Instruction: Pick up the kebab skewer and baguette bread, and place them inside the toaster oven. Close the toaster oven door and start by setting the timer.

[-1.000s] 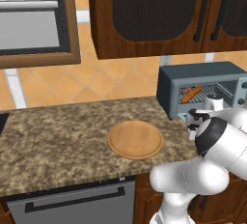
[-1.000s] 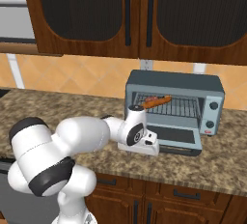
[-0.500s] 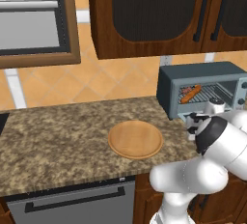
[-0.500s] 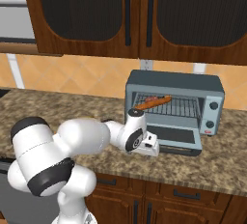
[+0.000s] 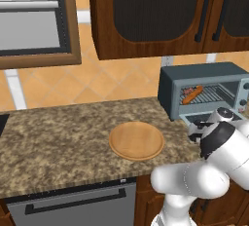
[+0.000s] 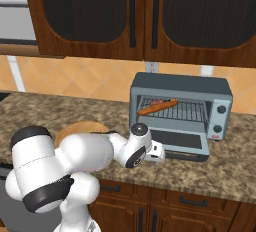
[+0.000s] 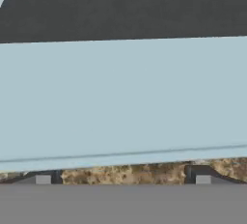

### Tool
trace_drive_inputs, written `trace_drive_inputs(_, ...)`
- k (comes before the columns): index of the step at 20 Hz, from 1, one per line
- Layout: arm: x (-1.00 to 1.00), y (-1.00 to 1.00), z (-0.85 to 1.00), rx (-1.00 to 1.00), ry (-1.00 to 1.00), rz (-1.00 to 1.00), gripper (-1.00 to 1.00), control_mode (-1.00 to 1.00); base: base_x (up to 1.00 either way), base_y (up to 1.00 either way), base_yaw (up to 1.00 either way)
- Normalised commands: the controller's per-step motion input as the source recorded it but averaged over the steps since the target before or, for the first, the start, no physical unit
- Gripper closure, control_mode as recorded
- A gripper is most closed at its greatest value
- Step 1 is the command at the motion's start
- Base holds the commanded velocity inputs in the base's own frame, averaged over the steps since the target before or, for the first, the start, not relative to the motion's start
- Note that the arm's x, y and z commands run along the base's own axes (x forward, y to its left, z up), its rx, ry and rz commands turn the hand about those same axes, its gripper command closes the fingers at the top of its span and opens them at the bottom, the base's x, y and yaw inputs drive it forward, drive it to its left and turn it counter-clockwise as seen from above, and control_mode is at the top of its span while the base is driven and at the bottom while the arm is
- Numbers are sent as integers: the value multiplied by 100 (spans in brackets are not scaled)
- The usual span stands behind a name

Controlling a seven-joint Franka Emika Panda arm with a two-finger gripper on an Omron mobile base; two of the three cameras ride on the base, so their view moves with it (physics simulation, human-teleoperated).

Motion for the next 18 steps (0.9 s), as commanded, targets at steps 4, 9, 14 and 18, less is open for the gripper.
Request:
trace_drive_inputs(4, 55, 4, 48, 0, -20, 0, -100, -100, 0, 0, 0)
trace_drive_inputs(9, 80, 0, 79, 0, -16, 0, -100, -100, 0, 0, 0)
trace_drive_inputs(14, 81, 3, 72, 0, -22, 2, -100, -100, 0, 0, 0)
trace_drive_inputs(18, 73, 22, 44, 0, -38, 5, -100, -100, 0, 0, 0)
